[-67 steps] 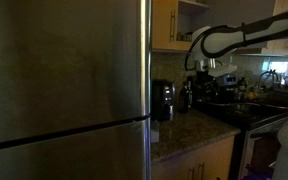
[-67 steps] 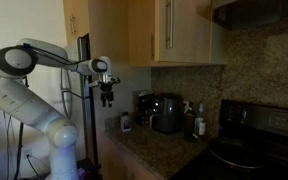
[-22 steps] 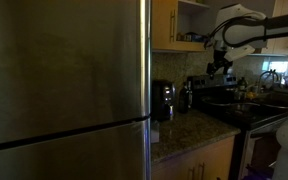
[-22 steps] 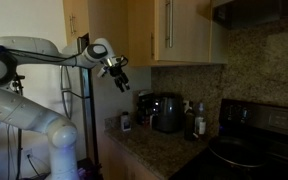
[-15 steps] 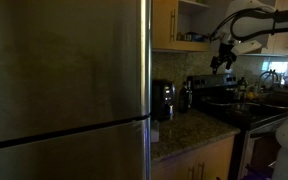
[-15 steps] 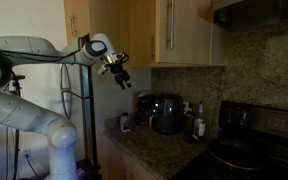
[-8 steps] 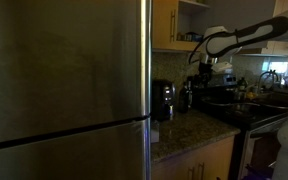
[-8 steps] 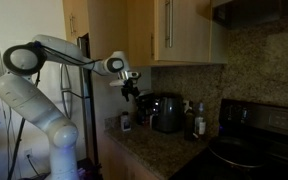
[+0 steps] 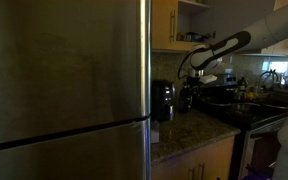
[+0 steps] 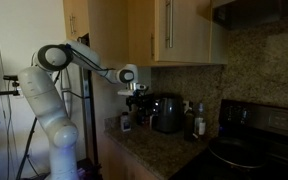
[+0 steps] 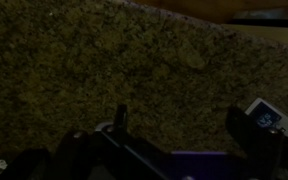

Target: Open the air fryer

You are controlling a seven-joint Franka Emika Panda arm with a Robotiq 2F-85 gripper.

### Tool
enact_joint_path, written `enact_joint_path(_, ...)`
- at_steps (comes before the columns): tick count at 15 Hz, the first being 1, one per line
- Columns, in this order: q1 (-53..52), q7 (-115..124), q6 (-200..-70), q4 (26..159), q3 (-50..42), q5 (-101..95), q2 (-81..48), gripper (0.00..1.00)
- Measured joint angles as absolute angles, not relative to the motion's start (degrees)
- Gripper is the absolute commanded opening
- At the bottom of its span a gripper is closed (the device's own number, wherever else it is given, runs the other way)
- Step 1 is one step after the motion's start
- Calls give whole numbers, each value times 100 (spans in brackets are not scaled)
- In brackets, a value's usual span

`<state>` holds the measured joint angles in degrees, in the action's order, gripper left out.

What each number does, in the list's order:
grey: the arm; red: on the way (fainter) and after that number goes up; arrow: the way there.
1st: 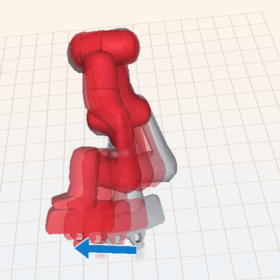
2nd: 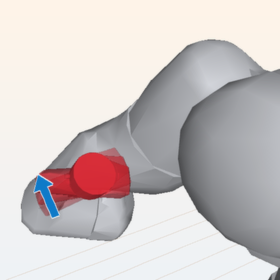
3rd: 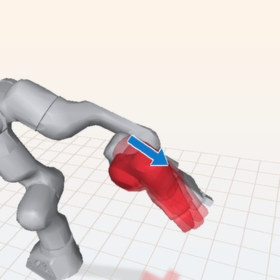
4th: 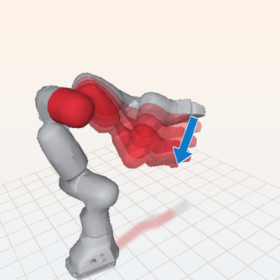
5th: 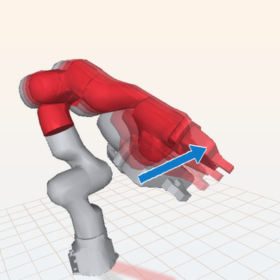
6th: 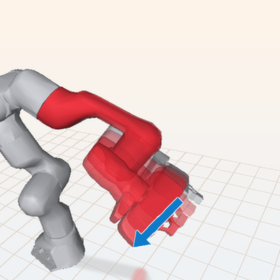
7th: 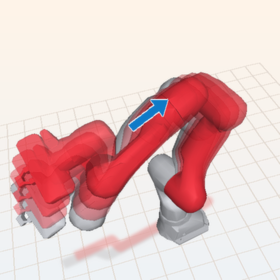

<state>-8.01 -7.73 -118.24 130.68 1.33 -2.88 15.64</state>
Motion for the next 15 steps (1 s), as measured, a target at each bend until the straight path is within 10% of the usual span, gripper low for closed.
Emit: enact_joint_path(15, -782, 349, -14311, 12287, 160, -61, -774, 100)
